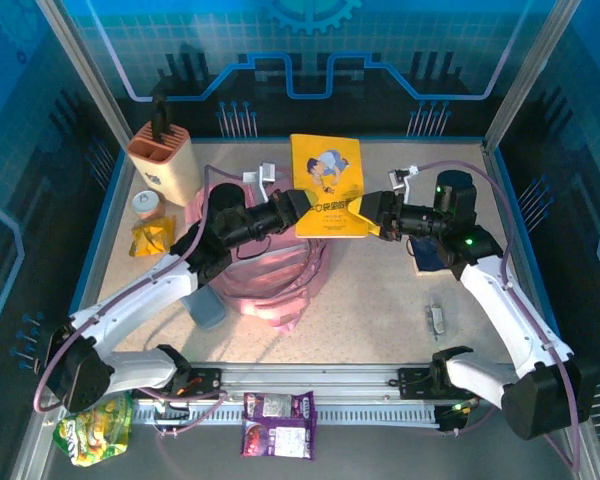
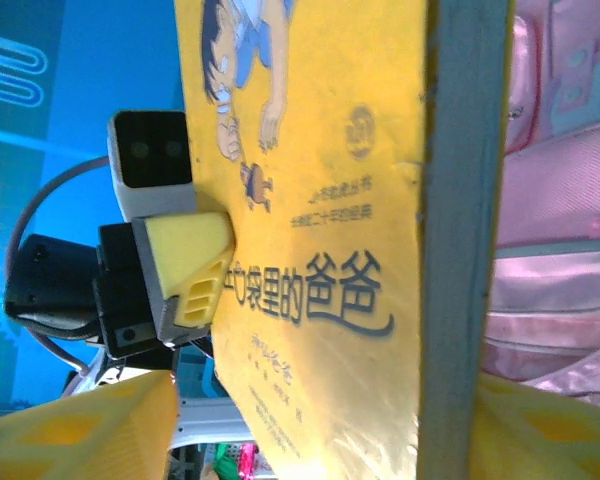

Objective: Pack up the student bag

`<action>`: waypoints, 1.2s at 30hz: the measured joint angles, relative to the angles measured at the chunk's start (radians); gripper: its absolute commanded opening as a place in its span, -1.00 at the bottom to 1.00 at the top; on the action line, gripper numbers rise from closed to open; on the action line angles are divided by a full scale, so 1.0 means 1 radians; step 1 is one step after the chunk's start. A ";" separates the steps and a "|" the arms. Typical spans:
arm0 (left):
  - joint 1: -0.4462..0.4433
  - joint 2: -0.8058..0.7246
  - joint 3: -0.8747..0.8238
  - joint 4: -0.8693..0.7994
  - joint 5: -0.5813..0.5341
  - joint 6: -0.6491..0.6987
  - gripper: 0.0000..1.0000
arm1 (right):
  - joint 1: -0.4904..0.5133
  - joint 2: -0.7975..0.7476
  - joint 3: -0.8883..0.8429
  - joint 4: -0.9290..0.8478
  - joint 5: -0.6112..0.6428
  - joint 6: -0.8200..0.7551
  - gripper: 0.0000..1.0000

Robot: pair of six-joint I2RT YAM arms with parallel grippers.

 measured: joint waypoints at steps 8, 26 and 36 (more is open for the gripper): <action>-0.014 -0.028 -0.058 -0.026 -0.042 0.014 -1.00 | 0.005 0.007 -0.042 0.019 0.005 0.023 -0.15; -0.039 -0.008 -0.053 -0.095 -0.098 0.116 -0.30 | 0.045 0.081 -0.032 -0.004 0.023 -0.021 -1.00; -0.044 -0.068 0.023 -0.480 -0.214 0.417 0.14 | -0.016 0.047 0.007 -0.298 0.200 -0.268 -1.00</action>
